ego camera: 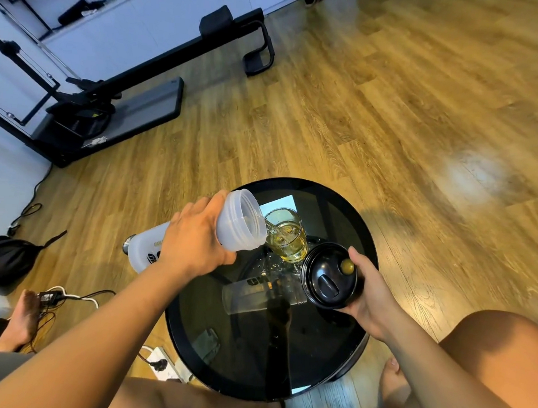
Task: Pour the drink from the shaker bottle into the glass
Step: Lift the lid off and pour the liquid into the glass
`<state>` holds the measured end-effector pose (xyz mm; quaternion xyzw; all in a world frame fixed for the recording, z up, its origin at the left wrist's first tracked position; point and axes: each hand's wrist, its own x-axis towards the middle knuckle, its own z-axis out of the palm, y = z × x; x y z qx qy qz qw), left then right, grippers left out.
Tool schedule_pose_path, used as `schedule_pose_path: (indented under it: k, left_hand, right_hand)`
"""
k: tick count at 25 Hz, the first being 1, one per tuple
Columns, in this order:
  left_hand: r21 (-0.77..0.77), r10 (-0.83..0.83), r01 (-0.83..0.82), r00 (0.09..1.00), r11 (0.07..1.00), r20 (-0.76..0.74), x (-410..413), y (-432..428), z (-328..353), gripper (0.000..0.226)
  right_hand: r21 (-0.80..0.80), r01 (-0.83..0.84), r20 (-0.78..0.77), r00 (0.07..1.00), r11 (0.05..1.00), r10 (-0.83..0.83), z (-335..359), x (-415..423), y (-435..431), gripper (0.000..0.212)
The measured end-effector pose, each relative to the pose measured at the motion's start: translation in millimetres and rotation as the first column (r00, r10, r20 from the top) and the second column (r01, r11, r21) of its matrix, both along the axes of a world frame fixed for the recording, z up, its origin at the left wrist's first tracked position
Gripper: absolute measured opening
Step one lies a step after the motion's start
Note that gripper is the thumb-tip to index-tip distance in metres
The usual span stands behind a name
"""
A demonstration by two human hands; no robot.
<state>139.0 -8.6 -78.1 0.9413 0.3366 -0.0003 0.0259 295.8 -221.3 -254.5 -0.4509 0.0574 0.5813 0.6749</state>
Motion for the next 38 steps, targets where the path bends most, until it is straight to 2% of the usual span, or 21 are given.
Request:
schedule_pose_path:
  k: [20, 38]
  left_hand:
    - [0.061, -0.037, 0.039, 0.999, 0.997, -0.039, 1.3, 4.3, 1.1, 0.103]
    - [0.225, -0.126, 0.143, 0.988, 0.964, -0.090, 6.3, 9.3, 3.8, 0.103]
  right_hand:
    - [0.010, -0.011, 0.003, 1.000, 1.000, 0.011, 1.3, -0.1, -0.1, 0.078]
    - [0.001, 0.005, -0.007, 1.000, 1.000, -0.005, 5.0, -1.6, 0.5, 0.074]
